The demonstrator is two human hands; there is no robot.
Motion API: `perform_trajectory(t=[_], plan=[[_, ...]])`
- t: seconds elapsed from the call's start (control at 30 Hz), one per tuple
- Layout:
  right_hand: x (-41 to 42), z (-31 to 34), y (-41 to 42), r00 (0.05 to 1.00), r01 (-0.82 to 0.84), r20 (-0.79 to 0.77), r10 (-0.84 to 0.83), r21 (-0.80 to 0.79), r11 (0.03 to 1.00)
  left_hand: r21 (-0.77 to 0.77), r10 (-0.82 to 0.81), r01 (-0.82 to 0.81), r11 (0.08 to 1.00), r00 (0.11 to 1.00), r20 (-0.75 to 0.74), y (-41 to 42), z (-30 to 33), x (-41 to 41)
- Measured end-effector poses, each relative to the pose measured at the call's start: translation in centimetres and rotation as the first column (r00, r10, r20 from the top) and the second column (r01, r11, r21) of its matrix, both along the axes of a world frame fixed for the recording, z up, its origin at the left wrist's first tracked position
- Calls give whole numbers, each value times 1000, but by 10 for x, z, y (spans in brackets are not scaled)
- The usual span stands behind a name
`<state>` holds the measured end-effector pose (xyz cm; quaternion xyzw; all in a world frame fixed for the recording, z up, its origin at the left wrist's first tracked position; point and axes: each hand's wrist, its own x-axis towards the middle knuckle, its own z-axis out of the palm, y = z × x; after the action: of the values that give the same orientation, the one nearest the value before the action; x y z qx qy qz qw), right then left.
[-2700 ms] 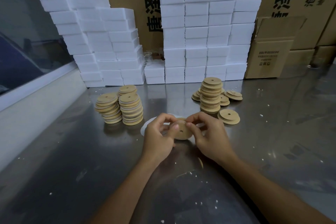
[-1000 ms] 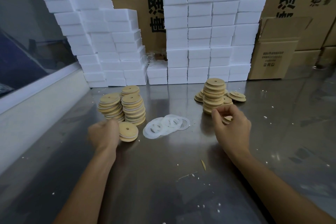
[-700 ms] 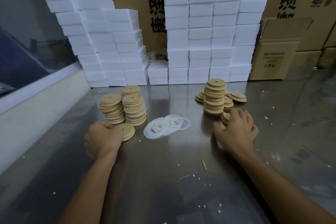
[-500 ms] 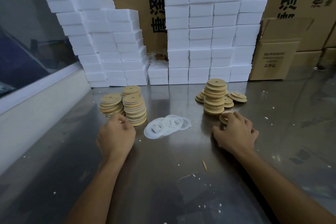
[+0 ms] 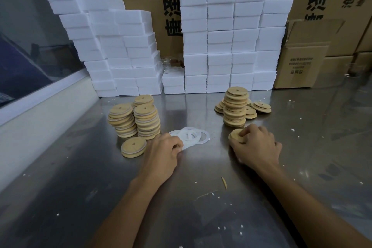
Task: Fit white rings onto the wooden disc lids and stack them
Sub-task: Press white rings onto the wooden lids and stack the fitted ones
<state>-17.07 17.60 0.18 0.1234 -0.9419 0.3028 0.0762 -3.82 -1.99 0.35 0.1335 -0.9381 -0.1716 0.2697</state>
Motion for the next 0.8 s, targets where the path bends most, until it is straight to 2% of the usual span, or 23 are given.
perform_trajectory(t=[0.17, 0.27, 0.33, 0.47, 0.7, 0.8], plan=[[1, 0, -4, 999, -47, 31, 45, 69, 997, 109, 25, -18, 994, 997, -67, -2, 0, 0], [1, 0, -3, 998, -56, 19, 55, 65, 996, 68, 43, -35, 997, 993, -114, -1, 0, 0], [2, 0, -3, 997, -76, 27, 75, 26, 997, 59, 36, -29, 998, 991, -125, -1, -1, -1], [6, 3, -5, 980, -186, 44, 196, -175, 967, 124, 49, -38, 992, 995, -85, -1, -2, -1], [14, -2, -6, 895, -446, -108, 433, -177, 877, 66, 92, -90, 994, 995, -26, -2, 0, -1], [16, -4, -8, 845, -535, -176, 506, -242, 809, 25, 77, -77, 997, 997, 0, 2, 2, 0]])
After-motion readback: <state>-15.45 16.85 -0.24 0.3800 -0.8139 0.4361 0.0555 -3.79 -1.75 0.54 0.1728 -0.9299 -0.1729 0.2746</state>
